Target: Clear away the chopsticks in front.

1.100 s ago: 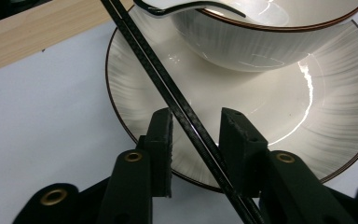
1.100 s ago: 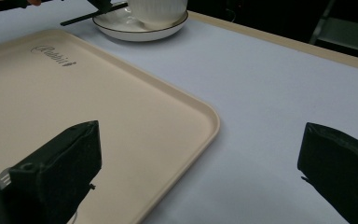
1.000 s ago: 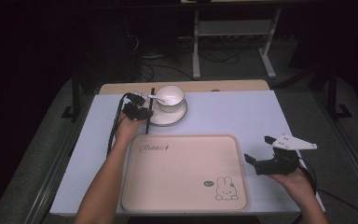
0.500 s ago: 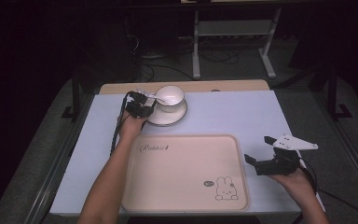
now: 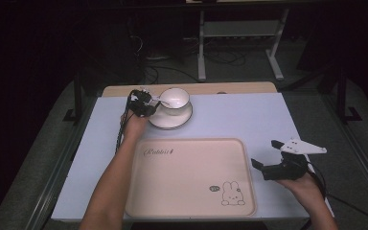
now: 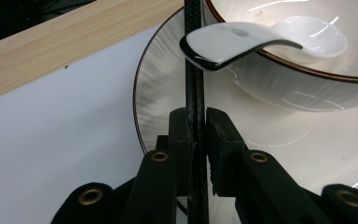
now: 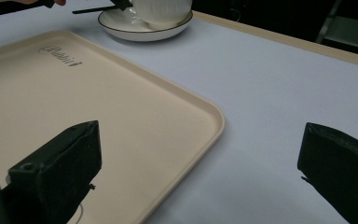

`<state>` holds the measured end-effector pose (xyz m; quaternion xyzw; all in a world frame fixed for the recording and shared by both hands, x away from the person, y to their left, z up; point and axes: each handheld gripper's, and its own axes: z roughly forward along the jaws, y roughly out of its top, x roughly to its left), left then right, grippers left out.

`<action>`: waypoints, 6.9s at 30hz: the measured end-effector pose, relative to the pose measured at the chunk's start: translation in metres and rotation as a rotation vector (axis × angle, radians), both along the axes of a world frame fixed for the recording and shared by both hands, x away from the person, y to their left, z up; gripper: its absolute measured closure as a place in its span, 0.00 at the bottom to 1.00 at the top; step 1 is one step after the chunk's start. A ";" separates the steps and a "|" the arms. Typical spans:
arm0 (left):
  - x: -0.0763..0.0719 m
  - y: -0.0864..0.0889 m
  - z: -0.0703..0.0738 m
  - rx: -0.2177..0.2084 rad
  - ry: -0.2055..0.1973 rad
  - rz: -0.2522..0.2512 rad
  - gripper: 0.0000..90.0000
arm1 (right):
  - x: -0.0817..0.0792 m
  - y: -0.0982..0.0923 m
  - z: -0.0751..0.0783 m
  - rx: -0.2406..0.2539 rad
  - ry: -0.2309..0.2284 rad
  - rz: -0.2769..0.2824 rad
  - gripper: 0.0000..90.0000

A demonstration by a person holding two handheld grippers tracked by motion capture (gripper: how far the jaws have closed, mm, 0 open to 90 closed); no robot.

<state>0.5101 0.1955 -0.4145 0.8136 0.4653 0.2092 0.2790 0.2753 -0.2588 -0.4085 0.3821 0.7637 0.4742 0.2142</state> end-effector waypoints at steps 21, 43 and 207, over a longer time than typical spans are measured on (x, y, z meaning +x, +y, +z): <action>-0.030 0.037 0.018 -0.139 0.009 -0.029 0.87 | -0.001 0.002 -0.001 -0.006 0.005 0.006 0.00; -0.034 0.046 -0.004 -0.146 0.056 -0.001 0.89 | 0.000 0.002 -0.002 -0.013 0.008 0.010 0.00; 0.003 0.015 -0.010 -0.093 0.043 -0.073 0.92 | 0.003 0.002 -0.008 -0.025 0.020 0.027 0.00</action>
